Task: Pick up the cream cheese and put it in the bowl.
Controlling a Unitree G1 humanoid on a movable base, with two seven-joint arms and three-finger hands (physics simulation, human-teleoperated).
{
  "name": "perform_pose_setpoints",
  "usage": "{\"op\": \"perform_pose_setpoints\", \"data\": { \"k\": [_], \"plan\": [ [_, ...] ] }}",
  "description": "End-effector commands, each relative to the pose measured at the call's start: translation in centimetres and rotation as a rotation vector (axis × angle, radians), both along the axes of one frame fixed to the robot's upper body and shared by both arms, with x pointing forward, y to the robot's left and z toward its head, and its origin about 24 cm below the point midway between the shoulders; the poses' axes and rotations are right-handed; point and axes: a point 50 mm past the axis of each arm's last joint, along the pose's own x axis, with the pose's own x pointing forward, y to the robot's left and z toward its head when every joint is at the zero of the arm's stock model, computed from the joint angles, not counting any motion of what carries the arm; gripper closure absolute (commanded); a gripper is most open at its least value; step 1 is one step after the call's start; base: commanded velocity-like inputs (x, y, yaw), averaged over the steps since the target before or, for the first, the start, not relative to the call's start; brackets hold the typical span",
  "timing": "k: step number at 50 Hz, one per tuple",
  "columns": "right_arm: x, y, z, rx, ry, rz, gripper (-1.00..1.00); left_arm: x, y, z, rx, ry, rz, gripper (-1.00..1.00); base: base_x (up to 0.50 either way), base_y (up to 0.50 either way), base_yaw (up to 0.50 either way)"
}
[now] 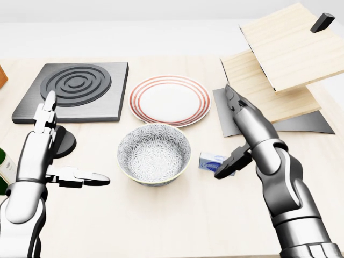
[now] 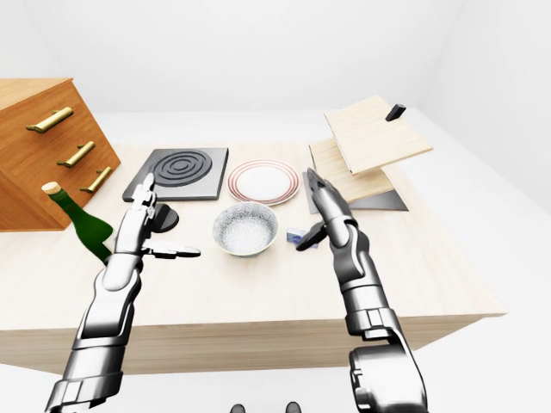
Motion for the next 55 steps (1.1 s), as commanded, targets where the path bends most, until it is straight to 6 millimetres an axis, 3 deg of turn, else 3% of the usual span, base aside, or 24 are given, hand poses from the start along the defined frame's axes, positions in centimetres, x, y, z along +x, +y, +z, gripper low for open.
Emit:
{"op": "perform_pose_setpoints", "data": {
  "k": [1, 17, 25, 29, 32, 43, 55],
  "plan": [
    [0.3, 1.5, -0.8, -0.117, 0.042, 0.035, -1.00, -0.4, 0.2, 0.5, -0.070, -0.025, -0.020, -1.00, 0.00, 0.00, 0.00],
    [0.4, 1.9, -2.9, -0.143, 0.106, 0.015, -1.00, -0.9, 0.2, 1.3, -0.067, -0.059, -0.039, -1.00, 0.00, 0.00, 0.00],
    [0.6, 1.9, -4.0, -0.138, 0.139, -0.009, -1.00, -0.6, 0.2, 0.7, -0.056, -0.034, -0.033, -1.00, 0.00, 0.00, 0.00],
    [0.9, 1.7, -4.3, -0.143, 0.153, -0.031, -0.62, -0.8, 0.2, 1.0, -0.054, -0.046, -0.034, -1.00, 0.00, 0.00, 0.00],
    [1.1, 1.5, -4.8, -0.139, 0.171, -0.053, -0.54, -0.7, 0.2, 0.9, -0.054, -0.041, -0.034, -1.00, 0.00, 0.00, 0.00],
    [0.9, 0.7, -7.0, -0.158, 0.252, -0.132, -0.54, -1.0, 0.3, 1.2, -0.057, -0.057, -0.030, -1.00, 0.00, 0.00, 0.00],
    [0.8, 0.8, -7.7, -0.171, 0.280, -0.154, -0.51, -1.0, 0.3, 1.0, -0.056, -0.050, -0.031, -1.00, 0.00, 0.00, 0.00]
  ]
}}
